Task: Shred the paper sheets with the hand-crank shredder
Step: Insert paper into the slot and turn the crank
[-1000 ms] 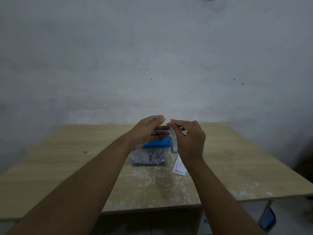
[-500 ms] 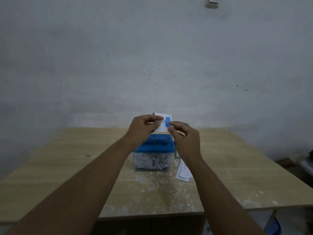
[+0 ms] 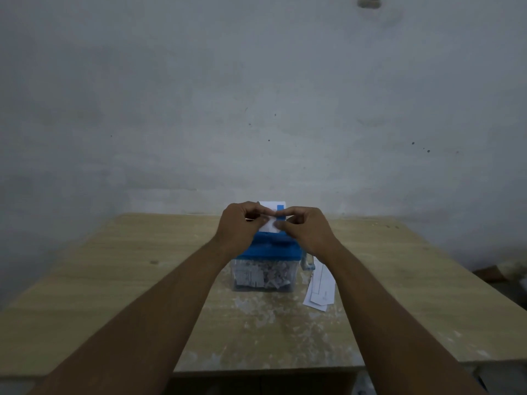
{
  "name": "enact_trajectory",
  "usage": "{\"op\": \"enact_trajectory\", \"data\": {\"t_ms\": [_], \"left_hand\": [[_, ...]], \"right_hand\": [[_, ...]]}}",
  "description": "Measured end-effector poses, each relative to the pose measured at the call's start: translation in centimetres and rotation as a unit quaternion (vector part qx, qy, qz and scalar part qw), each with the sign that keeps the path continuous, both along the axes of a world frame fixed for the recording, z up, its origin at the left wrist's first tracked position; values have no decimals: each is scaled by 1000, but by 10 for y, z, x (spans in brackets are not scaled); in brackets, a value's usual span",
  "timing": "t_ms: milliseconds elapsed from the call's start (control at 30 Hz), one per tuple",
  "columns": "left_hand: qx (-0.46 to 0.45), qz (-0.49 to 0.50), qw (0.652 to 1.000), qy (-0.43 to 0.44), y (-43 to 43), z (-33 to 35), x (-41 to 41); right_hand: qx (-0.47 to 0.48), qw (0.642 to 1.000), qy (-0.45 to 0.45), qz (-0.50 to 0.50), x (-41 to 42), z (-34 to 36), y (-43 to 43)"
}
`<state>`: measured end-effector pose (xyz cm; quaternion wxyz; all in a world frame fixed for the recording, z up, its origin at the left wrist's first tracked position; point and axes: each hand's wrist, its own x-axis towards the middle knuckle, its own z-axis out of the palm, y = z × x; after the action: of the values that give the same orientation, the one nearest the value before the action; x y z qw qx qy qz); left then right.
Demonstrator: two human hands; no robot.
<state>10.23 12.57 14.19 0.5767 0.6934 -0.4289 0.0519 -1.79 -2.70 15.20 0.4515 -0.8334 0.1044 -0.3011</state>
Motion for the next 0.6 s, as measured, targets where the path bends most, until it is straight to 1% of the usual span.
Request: {"op": "enact_trajectory", "data": {"t_ms": [100,233,467,600], "left_hand": [[-1,4,1000,11,-2,-5,5],[2,9,1000,1,-8,-11,14],[53,19,998,-19,-10,-21,30],[73,31,996,-32,-11,-25,33]], "right_hand": [[-23,1000,13,-4,6,-2,-6],[-64,998,12,-16,16,-8,-13],[-76,996,39,-39,26,-18,-22],[-75,995,12,-66,31,-27,-21]]}}
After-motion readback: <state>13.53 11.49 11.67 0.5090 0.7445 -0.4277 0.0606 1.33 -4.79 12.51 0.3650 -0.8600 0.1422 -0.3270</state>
